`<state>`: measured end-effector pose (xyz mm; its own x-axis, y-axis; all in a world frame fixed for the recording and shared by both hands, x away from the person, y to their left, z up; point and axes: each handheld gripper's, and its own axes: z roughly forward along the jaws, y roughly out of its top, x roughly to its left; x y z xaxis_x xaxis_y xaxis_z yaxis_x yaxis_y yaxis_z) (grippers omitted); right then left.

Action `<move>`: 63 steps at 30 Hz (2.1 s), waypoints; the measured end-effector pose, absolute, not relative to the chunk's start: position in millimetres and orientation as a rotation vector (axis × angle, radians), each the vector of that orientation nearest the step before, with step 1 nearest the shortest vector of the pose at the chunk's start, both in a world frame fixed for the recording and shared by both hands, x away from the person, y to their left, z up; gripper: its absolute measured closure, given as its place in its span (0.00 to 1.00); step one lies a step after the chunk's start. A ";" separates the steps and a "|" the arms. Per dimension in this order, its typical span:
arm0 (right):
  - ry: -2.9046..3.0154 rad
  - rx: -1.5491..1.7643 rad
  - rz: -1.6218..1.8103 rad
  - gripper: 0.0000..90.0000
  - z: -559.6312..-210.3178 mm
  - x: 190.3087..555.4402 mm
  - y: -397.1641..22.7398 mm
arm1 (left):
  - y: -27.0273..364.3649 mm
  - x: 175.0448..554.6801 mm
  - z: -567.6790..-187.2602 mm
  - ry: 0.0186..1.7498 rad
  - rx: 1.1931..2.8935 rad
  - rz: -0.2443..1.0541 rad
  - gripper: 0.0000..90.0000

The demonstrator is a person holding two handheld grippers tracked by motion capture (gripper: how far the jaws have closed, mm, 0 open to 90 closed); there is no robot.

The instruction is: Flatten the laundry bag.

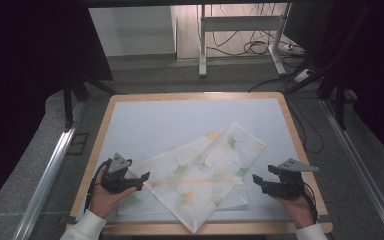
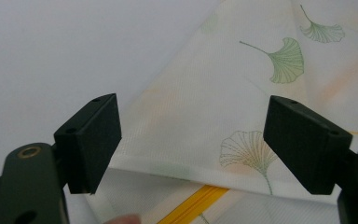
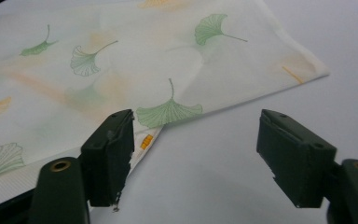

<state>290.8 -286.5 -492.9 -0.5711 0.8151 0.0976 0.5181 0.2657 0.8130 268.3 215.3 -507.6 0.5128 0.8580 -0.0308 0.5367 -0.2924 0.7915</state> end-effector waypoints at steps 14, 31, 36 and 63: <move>2.211 1.161 1.217 0.61 -488.4 287.6 -290.1 | 218.2 266.6 -508.2 1.126 1.983 0.531 0.22; 2.317 1.075 1.236 0.99 -484.9 285.1 -282.7 | 219.7 261.3 -497.2 1.112 1.886 0.547 0.21; 2.345 1.066 1.233 0.99 -486.2 284.5 -280.1 | 218.4 258.2 -491.8 1.114 1.890 0.535 0.25; 2.583 0.929 1.150 0.99 -502.8 277.3 -235.0 | 187.2 253.0 -492.5 1.021 1.992 0.507 0.25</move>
